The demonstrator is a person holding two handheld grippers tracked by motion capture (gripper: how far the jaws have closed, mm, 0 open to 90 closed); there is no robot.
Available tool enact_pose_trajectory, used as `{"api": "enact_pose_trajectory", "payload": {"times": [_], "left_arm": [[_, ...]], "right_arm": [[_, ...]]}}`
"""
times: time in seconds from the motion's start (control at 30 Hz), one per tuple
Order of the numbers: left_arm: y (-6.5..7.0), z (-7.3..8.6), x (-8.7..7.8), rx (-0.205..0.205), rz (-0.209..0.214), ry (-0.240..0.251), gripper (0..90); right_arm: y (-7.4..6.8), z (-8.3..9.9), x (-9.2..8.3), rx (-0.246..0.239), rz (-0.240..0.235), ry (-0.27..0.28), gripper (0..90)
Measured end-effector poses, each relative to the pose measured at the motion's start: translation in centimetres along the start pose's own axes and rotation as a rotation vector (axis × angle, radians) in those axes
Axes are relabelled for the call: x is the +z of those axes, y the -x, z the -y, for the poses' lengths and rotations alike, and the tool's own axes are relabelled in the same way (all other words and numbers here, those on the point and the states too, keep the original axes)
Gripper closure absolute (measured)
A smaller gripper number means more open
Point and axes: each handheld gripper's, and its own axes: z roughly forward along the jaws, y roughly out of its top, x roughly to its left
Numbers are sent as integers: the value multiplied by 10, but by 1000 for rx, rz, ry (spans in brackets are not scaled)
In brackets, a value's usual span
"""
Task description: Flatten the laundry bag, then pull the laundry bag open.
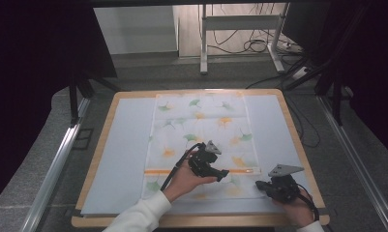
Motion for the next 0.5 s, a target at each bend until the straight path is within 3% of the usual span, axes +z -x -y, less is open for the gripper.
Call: {"api": "enact_pose_trajectory", "payload": {"times": [0.5], "left_arm": [[7, -18, 24, -7, 33, -18, 367]], "right_arm": [[1, 0, 0, -6, 4, -5, 889]]}}
